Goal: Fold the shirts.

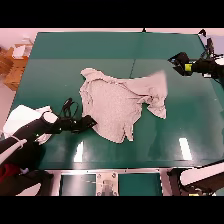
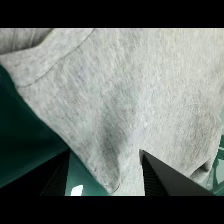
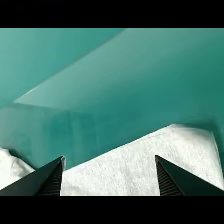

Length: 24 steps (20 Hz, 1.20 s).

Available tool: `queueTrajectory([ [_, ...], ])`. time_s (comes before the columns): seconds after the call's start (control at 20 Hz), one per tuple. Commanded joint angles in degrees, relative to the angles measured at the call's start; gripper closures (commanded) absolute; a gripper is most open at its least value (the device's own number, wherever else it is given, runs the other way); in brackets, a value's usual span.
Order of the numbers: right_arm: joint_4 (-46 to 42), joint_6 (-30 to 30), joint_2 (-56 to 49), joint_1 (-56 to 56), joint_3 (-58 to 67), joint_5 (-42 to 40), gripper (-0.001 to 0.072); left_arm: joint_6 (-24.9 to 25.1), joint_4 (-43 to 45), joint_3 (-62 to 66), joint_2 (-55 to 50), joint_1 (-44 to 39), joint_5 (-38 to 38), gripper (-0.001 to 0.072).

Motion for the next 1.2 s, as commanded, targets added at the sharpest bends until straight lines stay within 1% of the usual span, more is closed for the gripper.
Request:
queueTrajectory([
  [0.0, -0.83, -0.44, -4.79, -3.15, 4.85, 7.78, 0.009, 0.0, -0.44, 0.0, -0.2, -4.07, 3.17, 0.0169],
  [0.15, -5.07, -0.46, -1.84, -8.02, 5.07, 19.15, 0.009, 0.02, -2.58, 0.02, -4.24, -6.45, 3.91, 0.0169],
  [0.2, -6.54, -0.42, -0.85, -9.33, 4.48, 22.25, 0.009, 0.07, -4.55, 0.02, -5.51, -6.45, 4.28, 0.0224],
  [0.3, -8.13, -0.42, 1.81, -11.52, 0.9, 26.23, 0.0092, 2.32, -6.32, 0.44, -6.16, -6.25, 5.99, 0.0681],
  [0.35, -8.66, -0.5, 3.54, -12.44, -2.08, 26.97, 0.0109, 3.76, -5.86, 1.42, -6.14, -5.35, 5.03, 0.0686],
  [0.45, -10.23, -1.92, 7.78, -13.79, -9.77, 26.93, 0.0225, 4.98, -1.99, 3.85, -5.68, -1.01, -0.94, 0.0686],
  [0.6, -11.54, -3.06, 14.99, -15.58, -23.06, 26.69, 0.0229, 4.96, 6.23, 7.02, -5.31, 10.03, -12.28, 0.0687],
  [0.7, -11.61, -3.04, 20.57, -16.02, -31.89, 23.12, 0.0244, 5.11, 9.22, 8.11, -5.33, 15.74, -16.52, 0.0687],
  [0.8, -11.72, -2.97, 24.96, -15.5, -40.13, 19.96, 0.0244, 6.58, 10.47, 8.46, -5.33, 18.45, -18.49, 0.0686],
  [0.95, -12.37, -3.45, 26.4, -14.75, -50.29, 15.02, 0.025, 8.04, 10.64, 8.48, -5.33, 18.97, -18.32, 0.0686],
  [1.0, -12.33, -4.39, 26.38, -14.16, -52.54, 12.59, 0.029, 8.04, 10.67, 8.48, -5.33, 18.97, -18.32, 0.0686],
  [1.15, -12.31, -4.98, 26.01, -11.45, -53.86, 7.08, 0.0316, 8.55, 10.86, 8.48, -5.35, 18.97, -18.45, 0.0686],
])
